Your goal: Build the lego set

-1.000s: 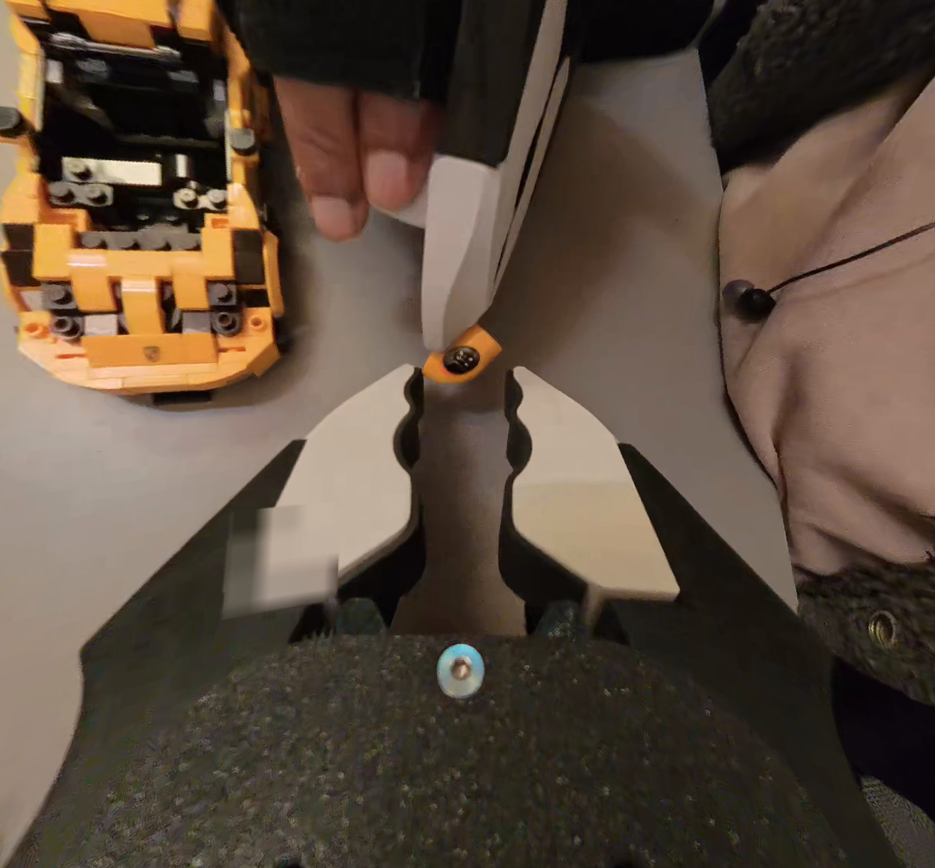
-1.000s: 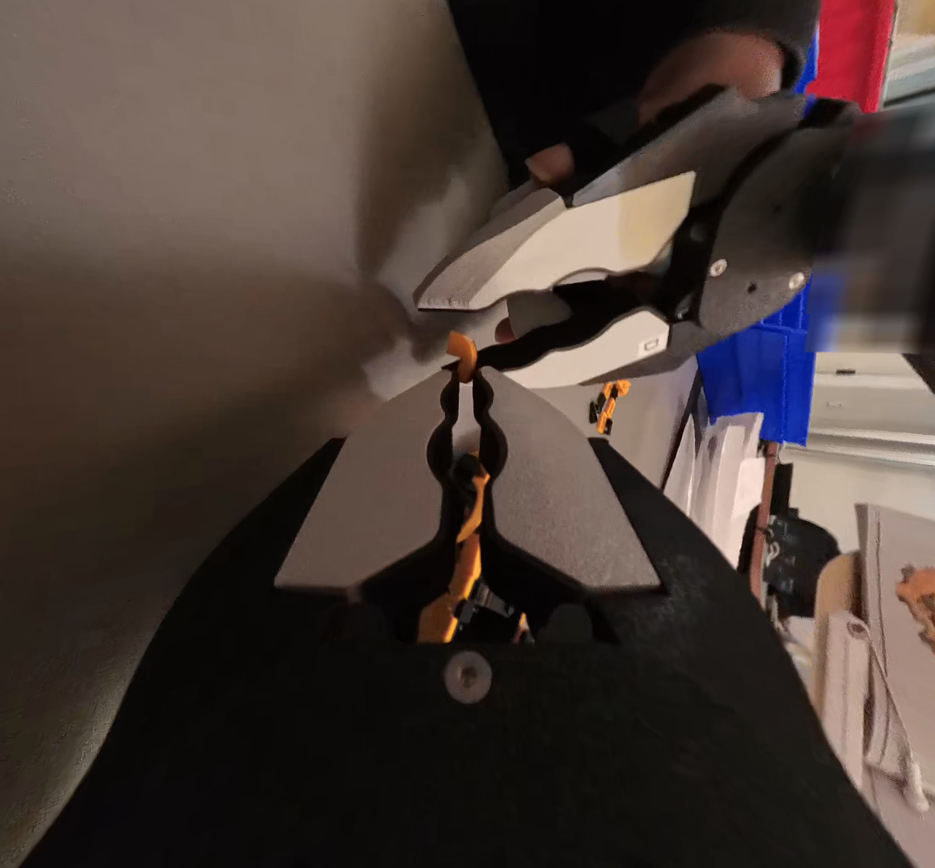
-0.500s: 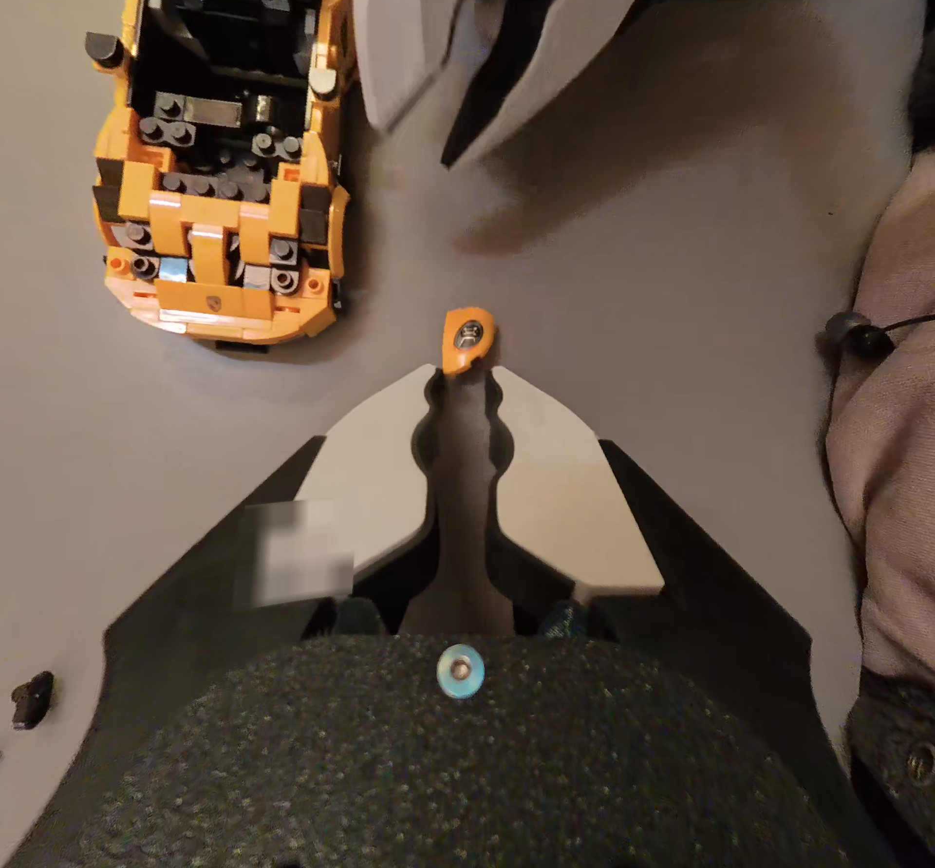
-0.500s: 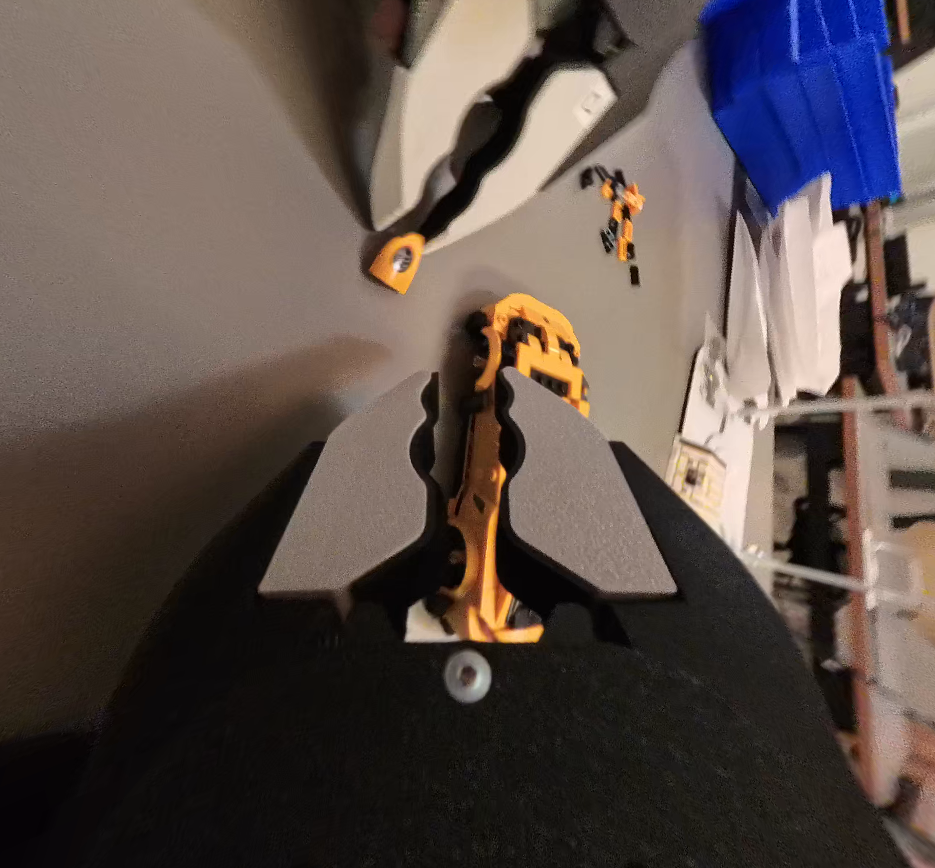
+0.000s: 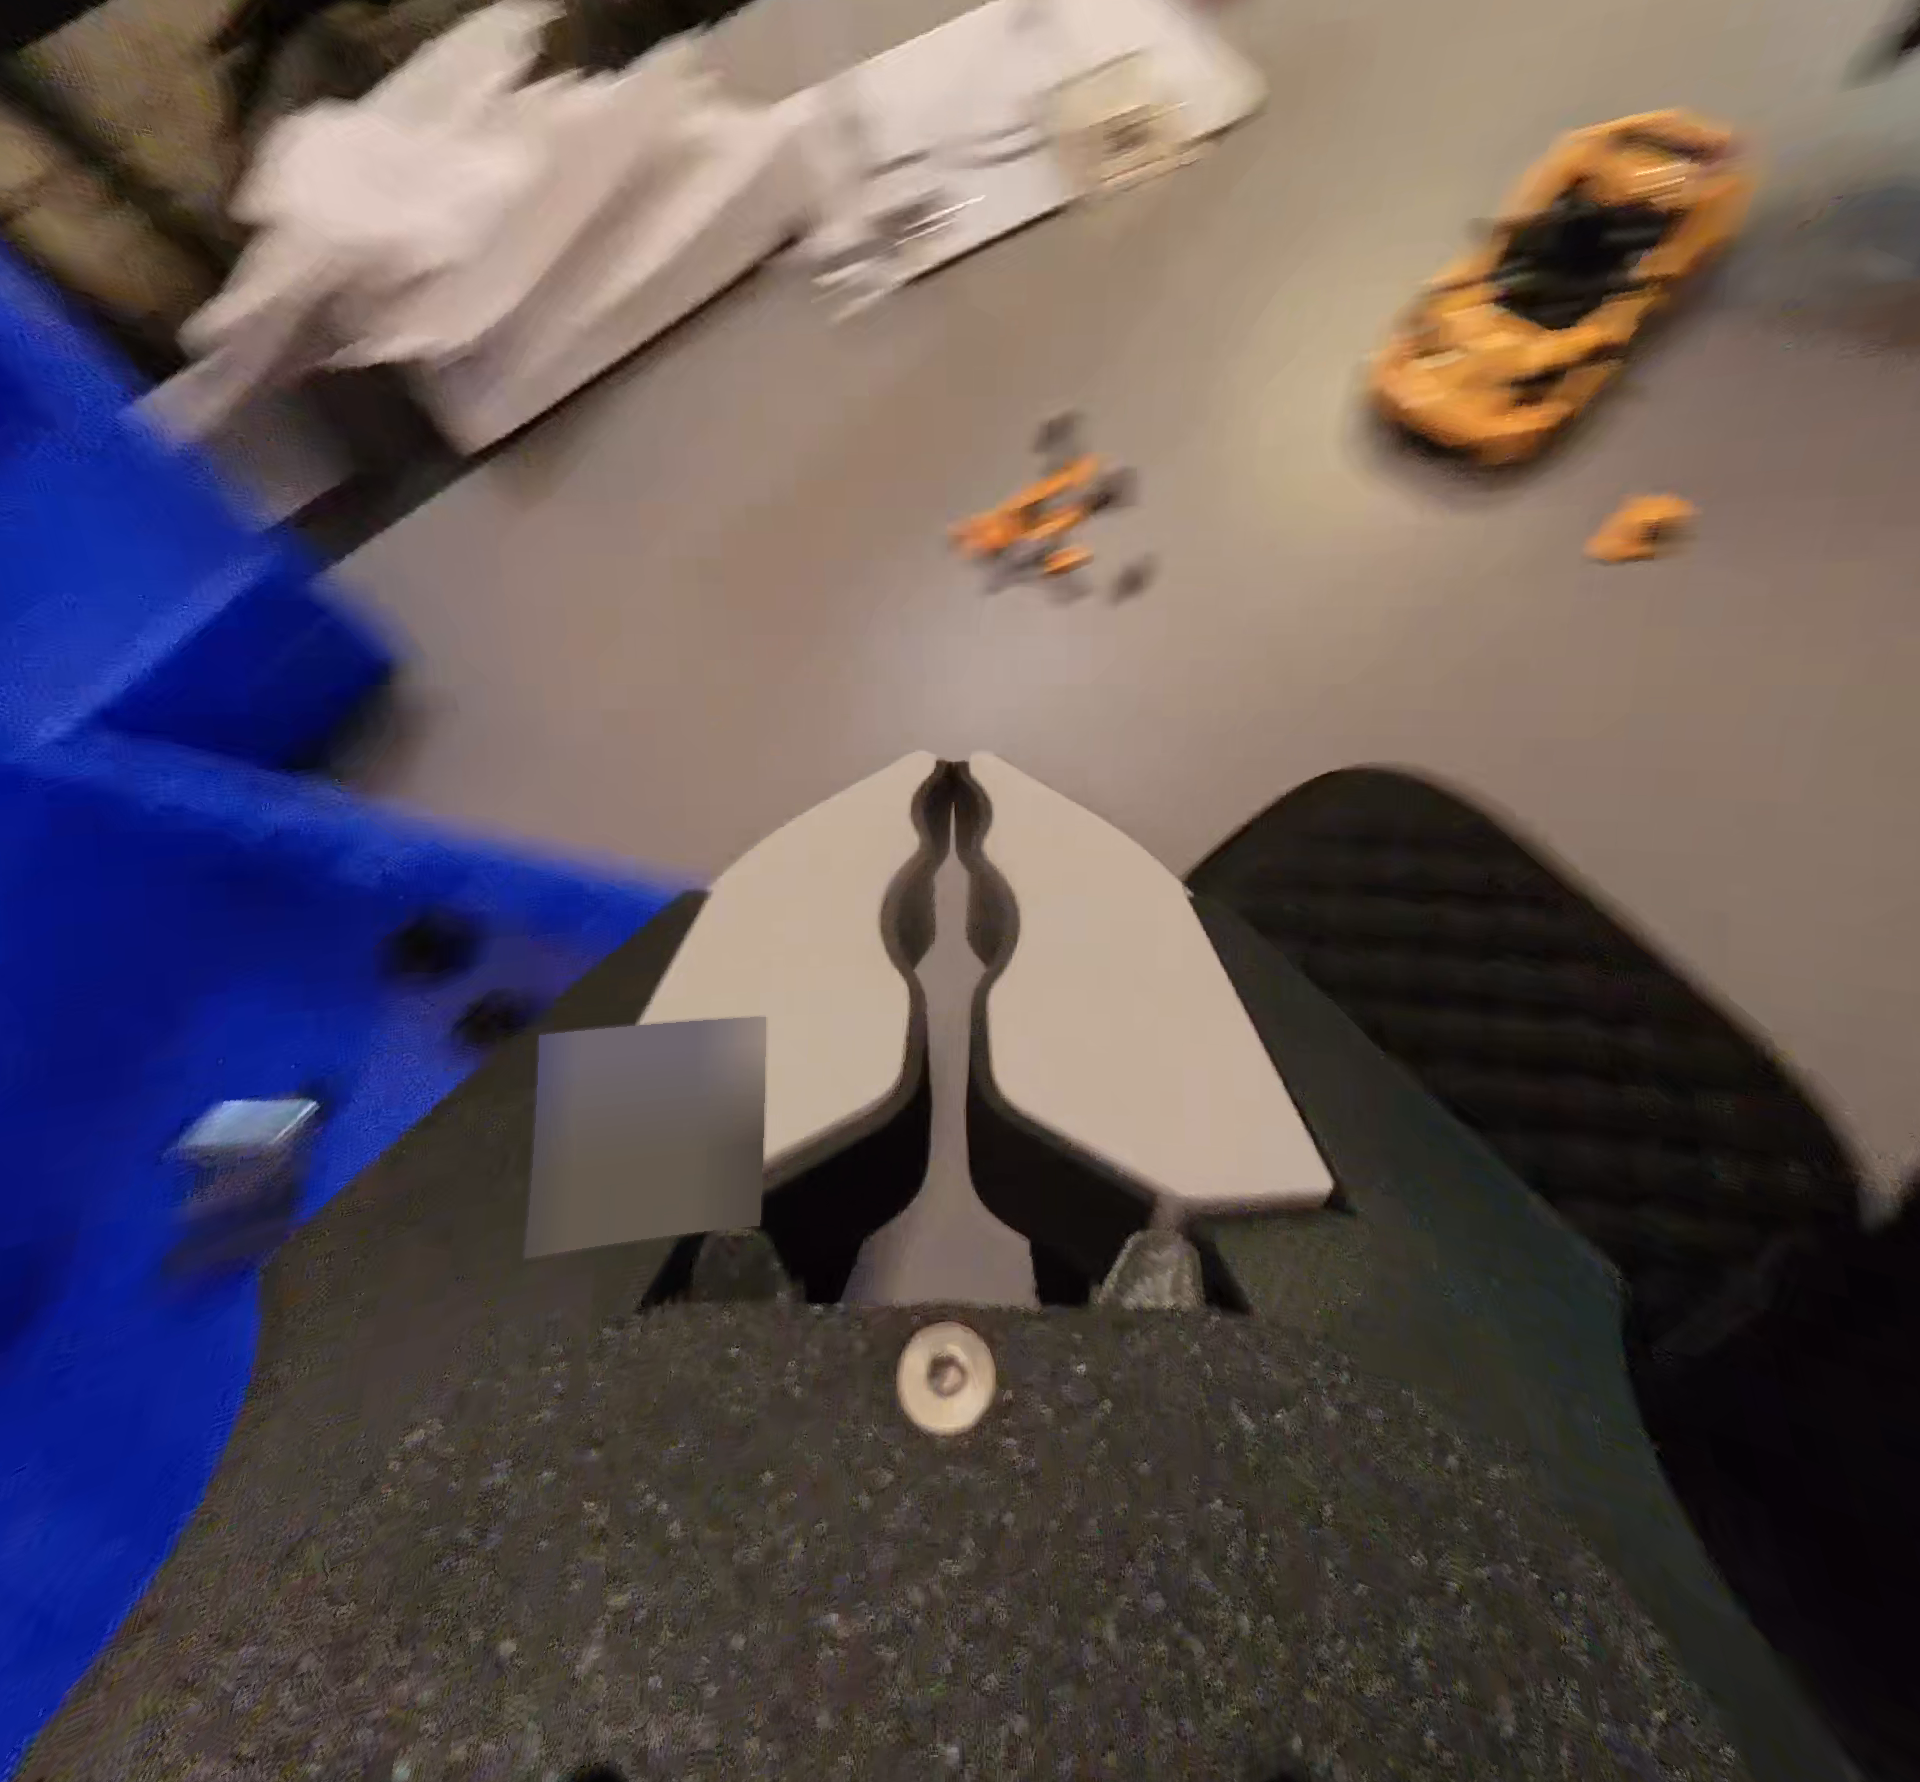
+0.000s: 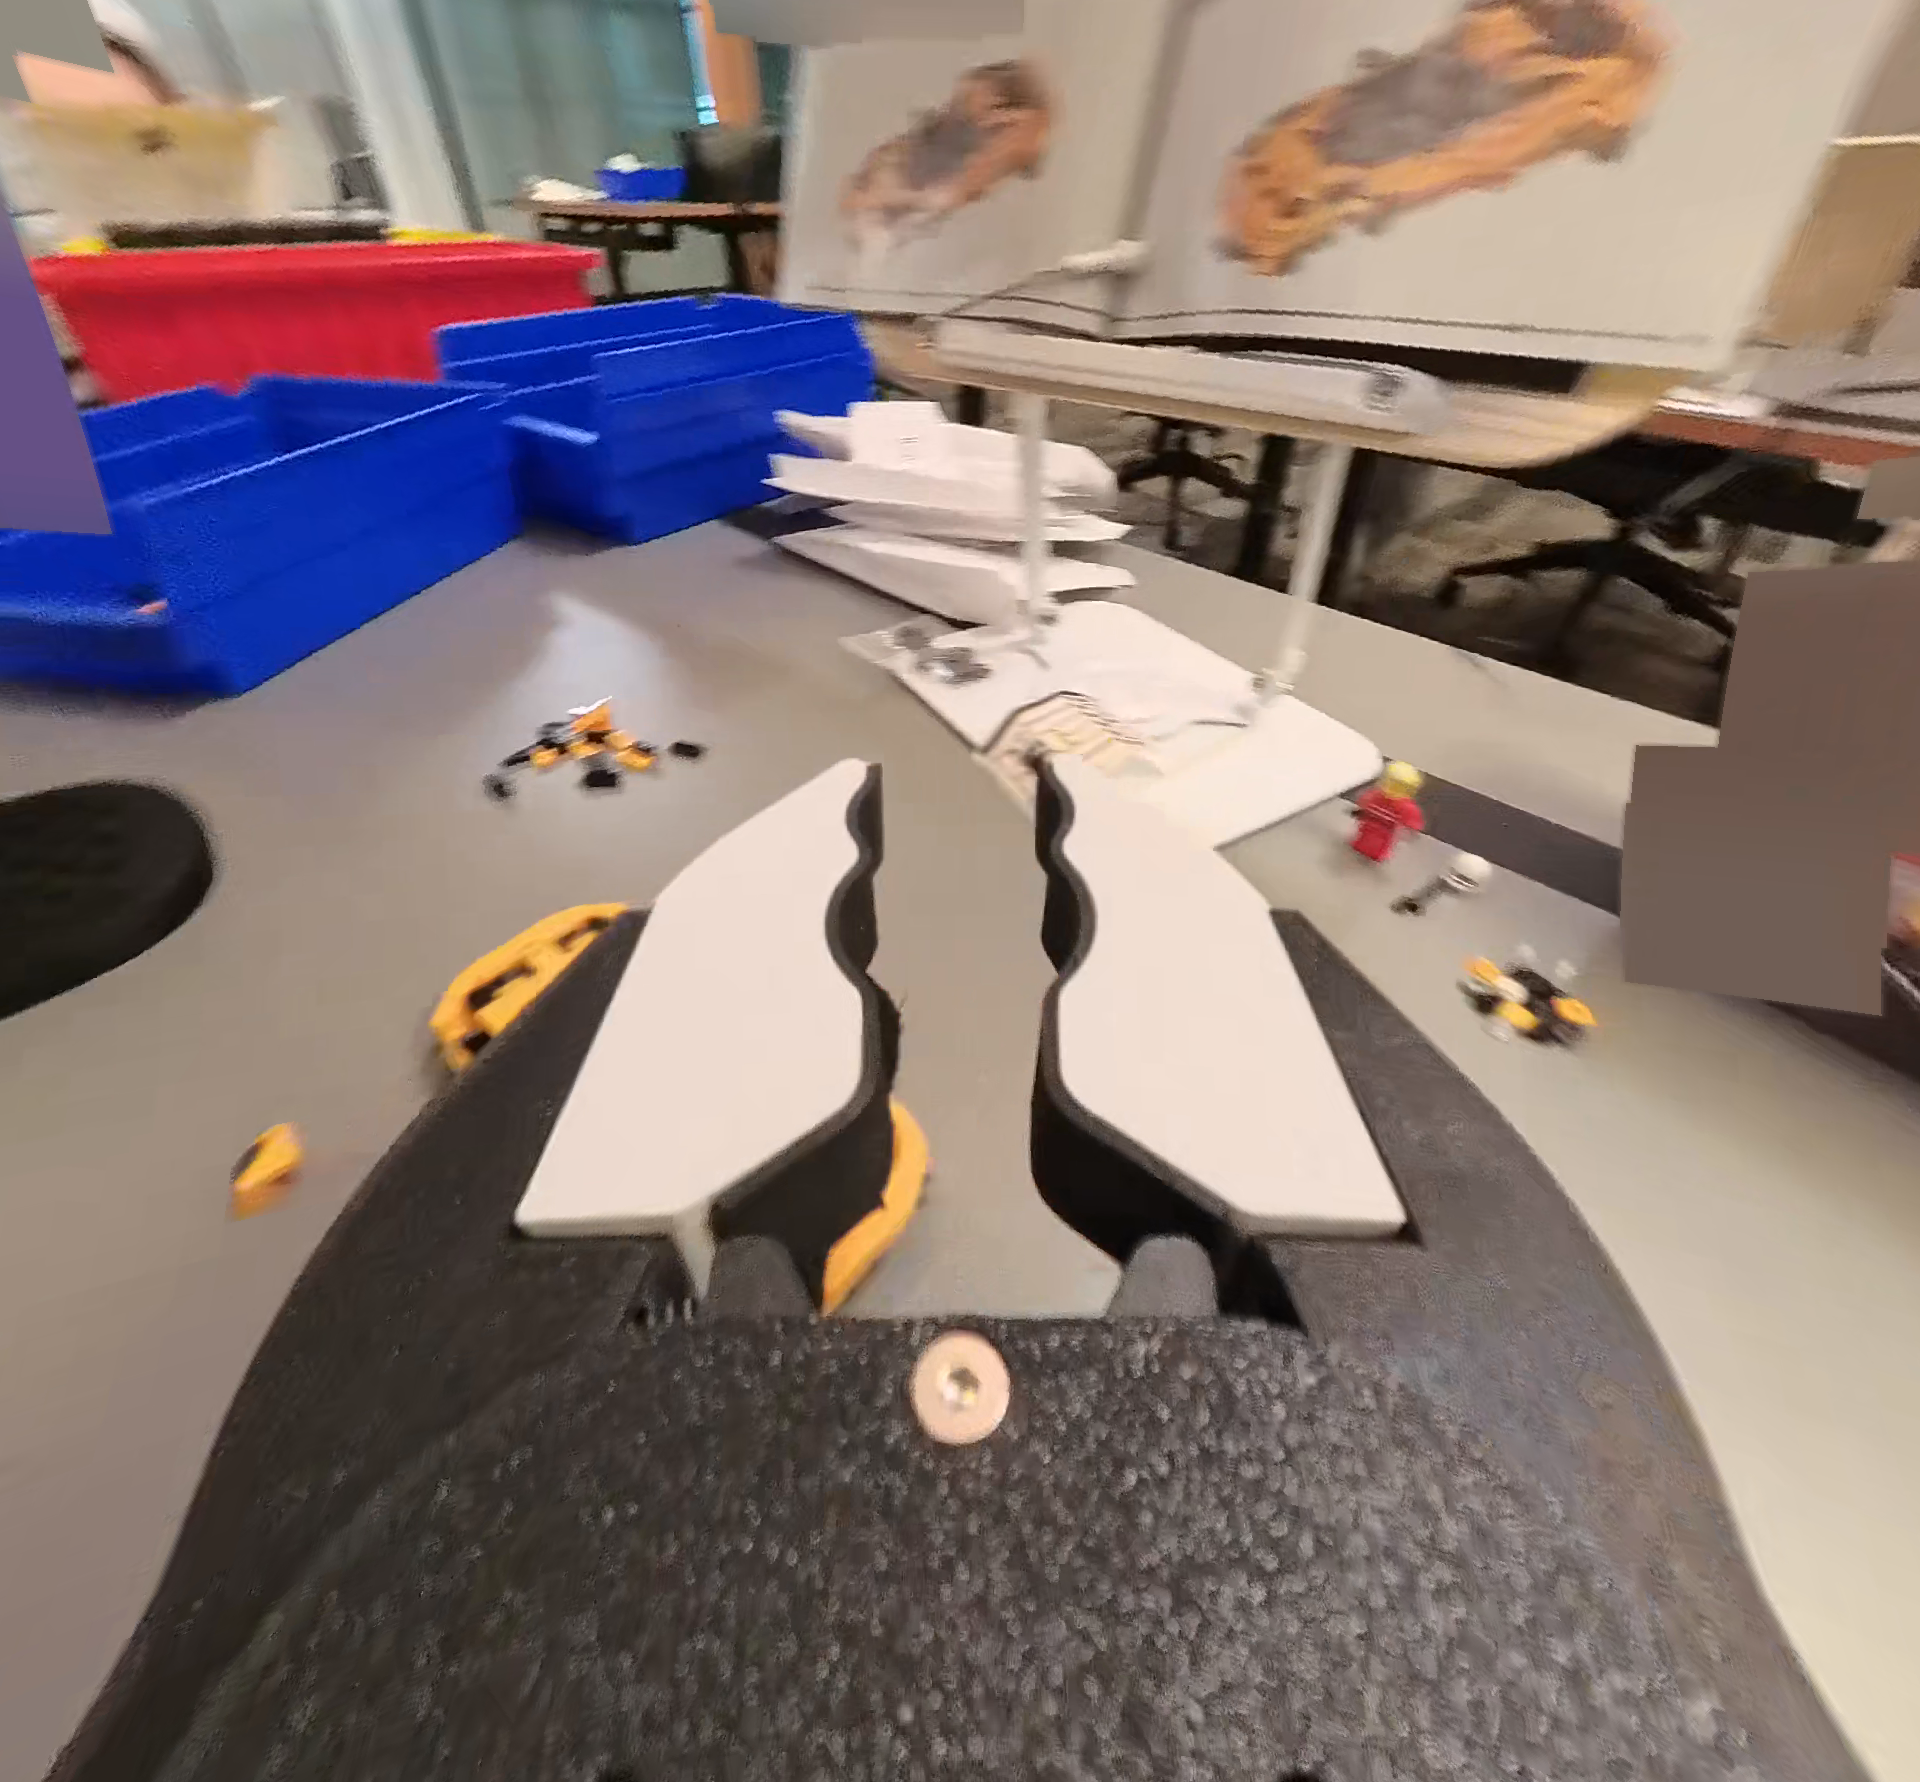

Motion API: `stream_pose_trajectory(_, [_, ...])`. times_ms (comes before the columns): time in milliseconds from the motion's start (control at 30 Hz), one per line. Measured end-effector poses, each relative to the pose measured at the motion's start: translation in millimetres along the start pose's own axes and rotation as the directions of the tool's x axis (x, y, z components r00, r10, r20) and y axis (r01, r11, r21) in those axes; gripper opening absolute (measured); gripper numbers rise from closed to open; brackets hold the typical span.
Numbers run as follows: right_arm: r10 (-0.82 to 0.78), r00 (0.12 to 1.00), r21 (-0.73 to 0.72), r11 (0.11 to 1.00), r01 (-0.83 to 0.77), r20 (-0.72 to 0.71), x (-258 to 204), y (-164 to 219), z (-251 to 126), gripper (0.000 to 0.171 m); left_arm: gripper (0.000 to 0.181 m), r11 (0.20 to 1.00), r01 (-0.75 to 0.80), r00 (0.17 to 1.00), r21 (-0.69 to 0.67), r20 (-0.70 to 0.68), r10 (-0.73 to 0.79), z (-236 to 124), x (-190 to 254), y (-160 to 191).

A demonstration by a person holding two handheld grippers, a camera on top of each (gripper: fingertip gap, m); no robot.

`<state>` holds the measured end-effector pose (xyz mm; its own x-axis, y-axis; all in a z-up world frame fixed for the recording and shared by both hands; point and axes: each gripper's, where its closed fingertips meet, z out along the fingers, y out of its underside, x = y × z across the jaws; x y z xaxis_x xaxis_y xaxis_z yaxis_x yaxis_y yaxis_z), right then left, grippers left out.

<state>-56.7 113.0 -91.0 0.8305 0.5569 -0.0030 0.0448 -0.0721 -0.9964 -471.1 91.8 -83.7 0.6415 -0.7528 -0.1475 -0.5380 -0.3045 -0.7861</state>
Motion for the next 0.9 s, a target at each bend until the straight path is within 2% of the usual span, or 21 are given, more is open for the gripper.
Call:
stream_pose_trajectory(33, [0.019,0.999,0.001,1.0,-0.019,-0.038,9.4,0.5,1.1,0.022,0.0,0.998,0.031,0.998,-0.05,0.065,-0.027,-15.6,-29.5,13.9])
stream_pose_trajectory(100, [0.051,0.995,0.009,0.999,-0.05,-0.088,20.9,0.2,3.0,0.0,0.0,0.98,0.064,0.991,-0.186,0.129,-0.04,-34.8,-74.4,46.4])
stream_pose_trajectory(167, [0.073,0.989,0.011,0.997,-0.072,-0.126,27.7,0.4,6.3,0.0,0.0,0.934,0.062,0.991,-0.352,0.134,-0.015,-40.7,-103.3,79.1])
stream_pose_trajectory(233, [0.076,0.984,-0.002,0.997,-0.077,-0.158,31.1,2.5,10.3,0.0,0.0,0.87,0.012,0.998,-0.494,0.062,0.022,-35.7,-116.5,106.4])
stream_pose_trajectory(300, [0.075,0.98,-0.017,0.997,-0.079,-0.186,32.2,5.1,15.1,0.0,0.006,0.823,-0.023,1.0,-0.568,-0.002,0.027,-23.1,-126.3,123.9])
stream_pose_trajectory(367, [0.075,0.976,-0.027,0.996,-0.083,-0.206,31.3,7.5,19.7,0.0,0.013,0.792,-0.071,0.992,-0.606,-0.128,-0.009,-7.8,-118.2,135.0])
stream_pose_trajectory(533, [0.059,0.972,-0.076,0.994,-0.078,-0.226,28.0,16.0,26.0,0.0,0.027,0.69,-0.289,0.947,-0.664,-0.302,0.106,18.4,-111.1,163.3])
stream_pose_trajectory(700, [0.061,0.969,-0.094,0.992,-0.086,-0.24,33.0,19.8,21.4,0.0,0.03,0.616,-0.337,0.936,-0.712,-0.325,0.135,30.3,-114.3,179.9])
stream_pose_trajectory(833, [0.06,0.968,-0.082,0.993,-0.083,-0.243,33.7,18.9,15.1,0.0,0.02,0.598,-0.334,0.94,-0.729,-0.305,0.152,27.5,-118.7,180.9])
stream_pose_trajectory(867, [0.063,0.969,-0.076,0.994,-0.083,-0.238,32.8,17.3,13.6,0.0,0.019,0.6,-0.32,0.946,-0.733,-0.286,0.154,24.8,-122.1,179.7])
stream_pose_trajectory(900, [0.059,0.972,-0.072,0.994,-0.078,-0.229,30.8,15.0,12.3,0.0,0.02,0.639,-0.288,0.954,-0.713,-0.274,0.124,21.9,-121.2,172.2])
